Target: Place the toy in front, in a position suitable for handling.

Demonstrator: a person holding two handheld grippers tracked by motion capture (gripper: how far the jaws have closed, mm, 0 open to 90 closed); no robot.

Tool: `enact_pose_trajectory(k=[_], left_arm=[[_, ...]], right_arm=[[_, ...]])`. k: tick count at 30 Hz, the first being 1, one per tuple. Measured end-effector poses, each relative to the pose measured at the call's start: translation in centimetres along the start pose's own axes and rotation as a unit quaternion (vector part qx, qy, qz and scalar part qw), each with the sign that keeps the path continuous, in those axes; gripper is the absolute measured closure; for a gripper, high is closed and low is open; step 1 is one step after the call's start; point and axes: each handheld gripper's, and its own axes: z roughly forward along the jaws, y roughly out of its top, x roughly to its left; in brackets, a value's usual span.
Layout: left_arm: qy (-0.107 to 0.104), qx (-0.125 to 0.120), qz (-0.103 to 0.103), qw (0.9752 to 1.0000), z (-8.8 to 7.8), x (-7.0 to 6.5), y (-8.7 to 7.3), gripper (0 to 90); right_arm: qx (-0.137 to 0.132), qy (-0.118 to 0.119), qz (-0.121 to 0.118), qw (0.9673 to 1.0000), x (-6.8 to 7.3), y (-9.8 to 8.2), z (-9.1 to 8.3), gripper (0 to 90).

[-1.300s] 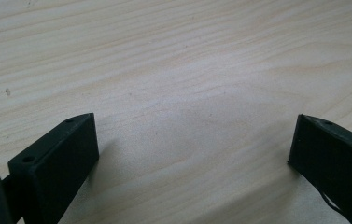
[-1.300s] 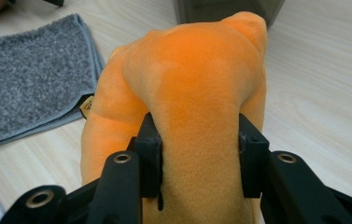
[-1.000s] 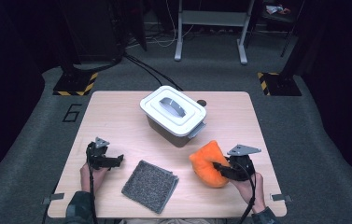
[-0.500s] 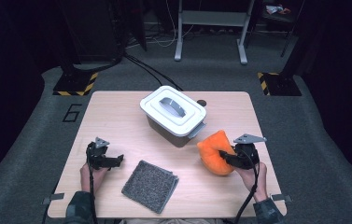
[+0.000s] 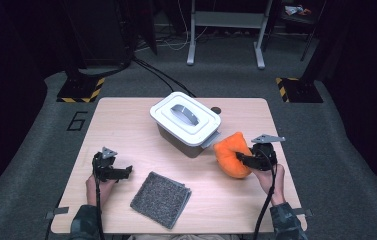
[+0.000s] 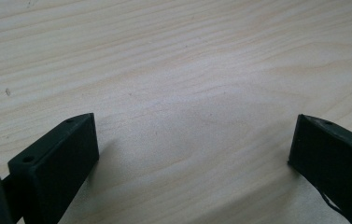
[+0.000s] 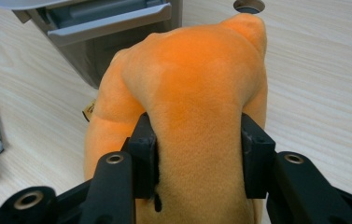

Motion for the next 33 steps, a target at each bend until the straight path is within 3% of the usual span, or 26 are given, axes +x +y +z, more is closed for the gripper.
enact_pose_trajectory(k=[6, 8, 9, 15, 20, 26, 29, 33], left_arm=[[0.0, 0.0, 0.001, 1.0, 0.0, 0.0, 0.0, 1.0], [0.0, 0.0, 0.0, 1.0, 0.0, 0.0, 0.0, 1.0], [0.0, 0.0, 0.0, 1.0, 0.0, 0.0, 0.0, 1.0], [0.0, 0.0, 0.001, 1.0, 0.0, 0.0, 0.0, 1.0], [0.0, 0.0, 0.0, 1.0, 0.0, 0.0, 0.0, 1.0], [0.0, 0.0, 0.0, 1.0, 0.0, 0.0, 0.0, 1.0], [0.0, 0.0, -0.001, 1.0, 0.0, 0.0, 0.0, 1.0], [0.0, 0.001, -0.001, 1.0, 0.0, 0.0, 0.0, 1.0]], right_arm=[[0.029, 0.002, 0.007, 0.9996, -0.5, -0.2, 1.9, 48.9], [0.027, 0.004, 0.014, 0.9995, -0.8, -0.3, 2.3, 40.3], [0.028, 0.002, 0.017, 0.9994, -1.2, -0.2, 2.2, 29.2], [0.018, 0.004, 0.019, 0.9997, -1.3, 0.0, 1.6, 15.6], [0.005, 0.006, 0.016, 0.9998, -1.3, 0.0, 0.9, 14.4], [-0.019, 0.004, 0.012, 0.9997, -1.3, -0.7, -1.4, 12.6], [-0.032, -0.003, 0.01, 0.9994, -1.6, -1.9, -3.1, 11.5], [-0.03, -0.012, 0.014, 0.9994, -1.7, -3.1, -4.1, 10.6]])
